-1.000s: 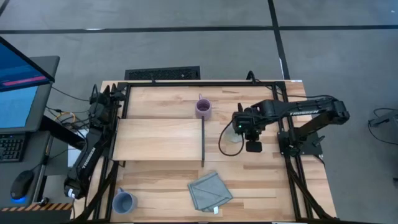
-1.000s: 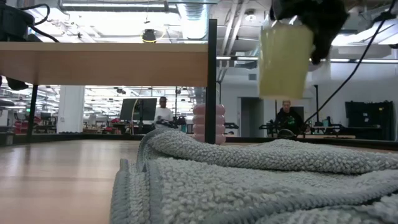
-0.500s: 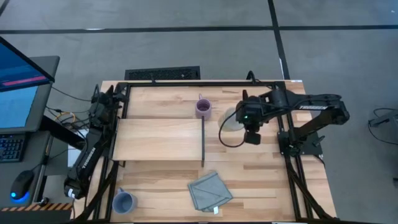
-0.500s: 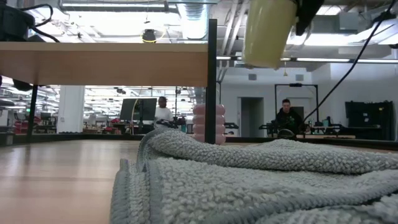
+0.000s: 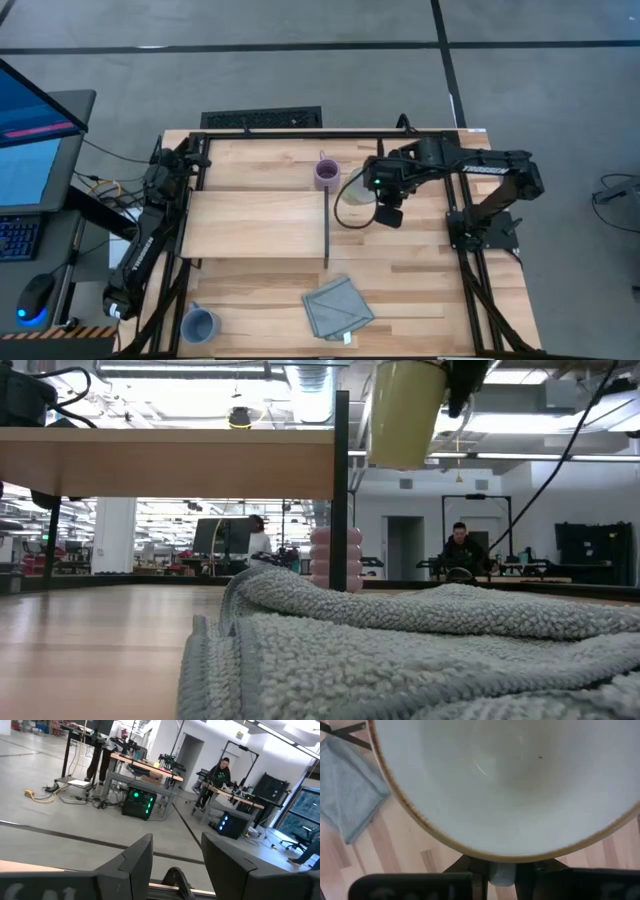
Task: Stack small to large cups/mugs on shelf
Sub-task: Put the white mug on the shelf
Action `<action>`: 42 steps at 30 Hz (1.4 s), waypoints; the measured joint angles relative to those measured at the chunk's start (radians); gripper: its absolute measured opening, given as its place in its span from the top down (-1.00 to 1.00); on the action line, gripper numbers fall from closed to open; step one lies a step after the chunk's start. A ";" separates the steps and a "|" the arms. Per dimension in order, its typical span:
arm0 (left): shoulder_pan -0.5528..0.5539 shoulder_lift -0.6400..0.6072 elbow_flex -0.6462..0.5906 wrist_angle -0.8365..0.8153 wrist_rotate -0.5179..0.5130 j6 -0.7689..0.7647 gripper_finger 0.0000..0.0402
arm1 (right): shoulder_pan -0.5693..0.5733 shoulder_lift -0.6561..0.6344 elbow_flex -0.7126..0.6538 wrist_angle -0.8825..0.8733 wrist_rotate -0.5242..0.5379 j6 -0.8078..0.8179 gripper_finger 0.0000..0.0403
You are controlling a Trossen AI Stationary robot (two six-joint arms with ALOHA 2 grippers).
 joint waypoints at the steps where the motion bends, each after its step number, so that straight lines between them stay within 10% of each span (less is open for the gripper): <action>1: 0.000 0.000 0.000 0.000 0.000 0.000 0.21 | 0.000 0.015 0.023 -0.016 0.000 0.000 0.65; 24: 0.000 0.000 0.000 0.000 -0.001 0.001 0.21 | 0.005 0.358 0.598 -0.082 -0.092 0.112 0.65; 42: -0.001 0.000 0.000 0.000 0.000 0.000 0.21 | 0.092 0.424 0.643 0.029 -0.185 0.425 0.65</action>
